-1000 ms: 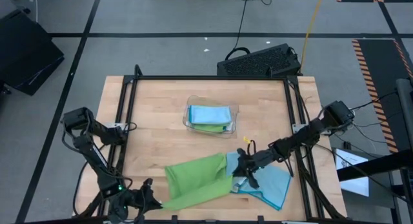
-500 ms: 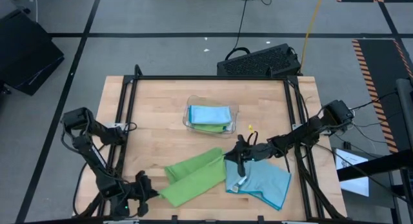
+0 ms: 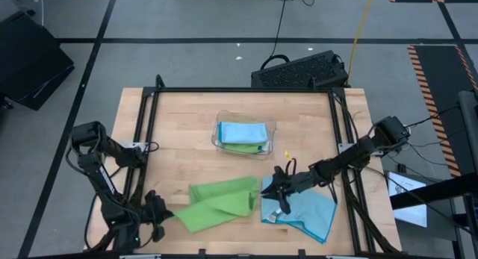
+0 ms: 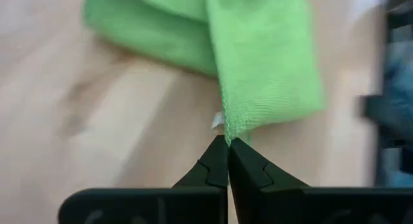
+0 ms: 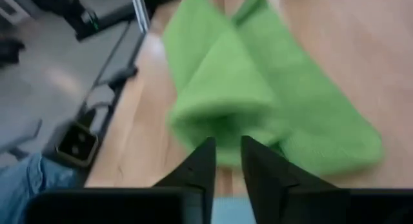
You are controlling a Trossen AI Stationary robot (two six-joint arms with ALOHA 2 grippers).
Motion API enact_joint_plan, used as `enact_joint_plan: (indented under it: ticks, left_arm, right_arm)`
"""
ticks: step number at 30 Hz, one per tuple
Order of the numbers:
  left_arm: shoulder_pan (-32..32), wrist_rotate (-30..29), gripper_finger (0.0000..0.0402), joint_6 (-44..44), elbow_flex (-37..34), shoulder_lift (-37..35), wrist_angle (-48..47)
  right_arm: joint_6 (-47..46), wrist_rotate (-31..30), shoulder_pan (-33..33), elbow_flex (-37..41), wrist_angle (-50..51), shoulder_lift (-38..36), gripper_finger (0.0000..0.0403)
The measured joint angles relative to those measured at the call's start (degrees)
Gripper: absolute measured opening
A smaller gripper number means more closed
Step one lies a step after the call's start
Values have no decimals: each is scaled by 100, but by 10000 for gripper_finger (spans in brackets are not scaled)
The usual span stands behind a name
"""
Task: Fold microfiber towels
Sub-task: Fold the green microfiber cloth
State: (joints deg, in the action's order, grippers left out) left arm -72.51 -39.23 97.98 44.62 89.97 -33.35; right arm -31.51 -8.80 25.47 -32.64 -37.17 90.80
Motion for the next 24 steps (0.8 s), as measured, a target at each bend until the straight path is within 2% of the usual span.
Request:
enact_joint_plan:
  ticks: [4, 11, 14, 18, 24]
  left_arm:
    - [0, 222, 8, 411, 0, 0, -926]
    - [0, 320, 6, 599, 0, 0, -1779]
    - [22, 511, 5, 920, 4, 0, -2361]
    - [128, 1297, 14, 2254, 4, 0, -3494]
    - [130, 1192, 21, 2618, 3, 0, -3742]
  right_arm:
    - [-80, -91, 93, 2, 391, 0, 106]
    - [91, -899, 73, -4, 603, 124, 154]
    - [144, -907, 32, -182, 517, 493, 164]
    - [473, -930, 33, -788, 495, 1158, 169]
    - [1008, -1386, 20, -1609, 749, 1816, 169]
